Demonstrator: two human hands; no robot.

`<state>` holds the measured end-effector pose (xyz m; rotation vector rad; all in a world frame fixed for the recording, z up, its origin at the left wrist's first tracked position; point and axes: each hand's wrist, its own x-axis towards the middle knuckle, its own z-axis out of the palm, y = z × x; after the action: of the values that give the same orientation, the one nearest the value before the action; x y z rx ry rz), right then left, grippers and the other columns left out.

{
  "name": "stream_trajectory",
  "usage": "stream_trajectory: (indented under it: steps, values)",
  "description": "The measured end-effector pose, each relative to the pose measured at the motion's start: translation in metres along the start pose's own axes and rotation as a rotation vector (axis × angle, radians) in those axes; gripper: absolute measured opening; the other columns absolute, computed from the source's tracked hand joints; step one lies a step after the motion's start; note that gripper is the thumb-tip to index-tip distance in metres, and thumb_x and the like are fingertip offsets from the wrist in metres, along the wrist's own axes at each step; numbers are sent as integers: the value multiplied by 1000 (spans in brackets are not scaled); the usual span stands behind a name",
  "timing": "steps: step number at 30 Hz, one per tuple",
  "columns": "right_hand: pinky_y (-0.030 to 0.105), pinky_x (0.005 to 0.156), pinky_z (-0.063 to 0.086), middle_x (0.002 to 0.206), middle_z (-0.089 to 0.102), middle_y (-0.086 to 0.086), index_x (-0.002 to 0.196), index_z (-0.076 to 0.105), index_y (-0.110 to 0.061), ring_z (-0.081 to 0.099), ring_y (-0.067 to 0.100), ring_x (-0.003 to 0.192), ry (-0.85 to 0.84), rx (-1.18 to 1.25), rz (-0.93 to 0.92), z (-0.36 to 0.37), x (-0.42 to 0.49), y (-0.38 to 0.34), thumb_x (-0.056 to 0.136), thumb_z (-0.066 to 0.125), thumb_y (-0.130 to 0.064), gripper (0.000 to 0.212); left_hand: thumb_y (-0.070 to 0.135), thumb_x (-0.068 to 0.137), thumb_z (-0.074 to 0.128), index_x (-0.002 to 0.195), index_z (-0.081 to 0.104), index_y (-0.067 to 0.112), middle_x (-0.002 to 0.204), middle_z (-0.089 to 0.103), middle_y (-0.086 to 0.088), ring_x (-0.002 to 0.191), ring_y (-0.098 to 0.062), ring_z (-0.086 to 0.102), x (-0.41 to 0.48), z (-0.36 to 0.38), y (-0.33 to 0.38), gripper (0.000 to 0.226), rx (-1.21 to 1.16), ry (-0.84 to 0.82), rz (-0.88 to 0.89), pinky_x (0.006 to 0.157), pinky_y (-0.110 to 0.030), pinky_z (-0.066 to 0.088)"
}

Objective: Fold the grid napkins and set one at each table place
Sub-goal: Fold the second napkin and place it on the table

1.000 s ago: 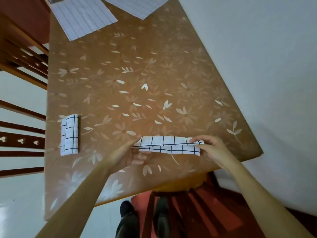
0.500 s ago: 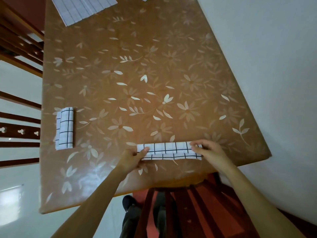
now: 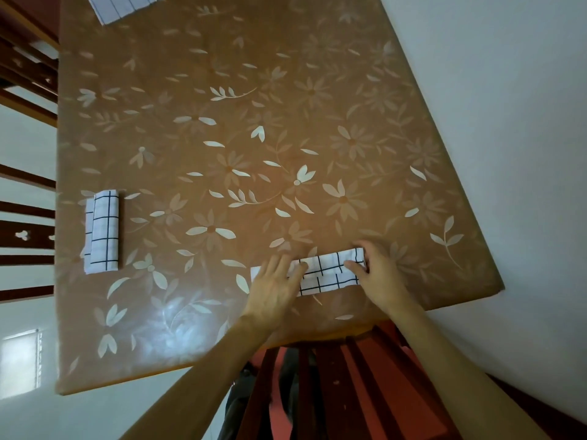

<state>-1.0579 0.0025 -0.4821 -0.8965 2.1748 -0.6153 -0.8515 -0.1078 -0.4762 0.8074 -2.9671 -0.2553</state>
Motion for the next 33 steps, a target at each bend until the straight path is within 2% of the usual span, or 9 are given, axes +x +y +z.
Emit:
stream_trajectory:
  steps: [3,6,10,13,17,19,22,27,33]
  values:
    - [24,77,43,117,63,5,136,51,-20,61,15,89,49,-36,-15,5,0,1,95,65,-33,46,-2,56,89,110,72,13,124,69,-13,110,-34,65,3,13,11,59,16,-83,93,93,-45,55]
    - [30,79,50,118,62,3,137,50,-19,62,20,100,139,-96,6,5,-2,3,94,65,-37,49,5,59,91,119,73,16,130,69,-8,119,-30,65,0,24,1,64,2,-177,126,98,-44,54]
    - [47,101,46,129,59,9,131,58,-11,52,27,119,413,-345,-180,2,-10,3,99,55,-25,35,15,77,81,136,62,15,149,55,-11,129,-34,58,-2,28,-11,61,49,-250,176,106,-51,49]
    - [39,115,27,153,45,7,140,52,-11,38,25,144,267,-476,-402,20,-22,-13,102,34,-31,47,32,94,57,147,47,16,159,42,-12,142,-35,46,-7,33,-9,57,92,-240,163,118,-55,30]
    - [41,122,15,166,13,7,157,22,-12,10,21,154,-25,-637,-414,60,-33,-7,103,23,-56,69,47,108,15,160,23,15,169,18,-11,155,-32,18,-18,38,-4,62,104,-296,139,123,-54,16]
    - [42,123,17,167,7,7,159,15,-14,5,20,155,-70,-688,-399,59,-31,6,102,21,-60,73,56,106,13,162,14,15,171,9,-8,157,-28,9,-24,39,-11,69,121,-320,128,124,-53,15]
    - [43,123,16,167,9,7,159,16,-15,6,20,155,-61,-716,-375,44,-29,18,101,20,-62,75,62,104,11,162,17,13,170,11,-8,157,-27,10,-33,35,-25,76,117,-343,119,122,-54,18]
    - [47,122,14,167,9,5,159,12,-18,11,21,154,-10,-723,-166,25,-32,29,98,14,-65,77,65,102,12,161,16,12,170,11,-8,158,-27,9,-49,28,-42,80,147,-350,76,124,-56,16]
    - [47,122,5,166,13,5,158,13,-17,12,23,154,-54,-724,-130,18,-33,21,96,-4,-66,81,65,102,15,160,20,11,169,16,-7,157,-26,14,-67,22,-48,79,132,-341,-20,123,-56,22]
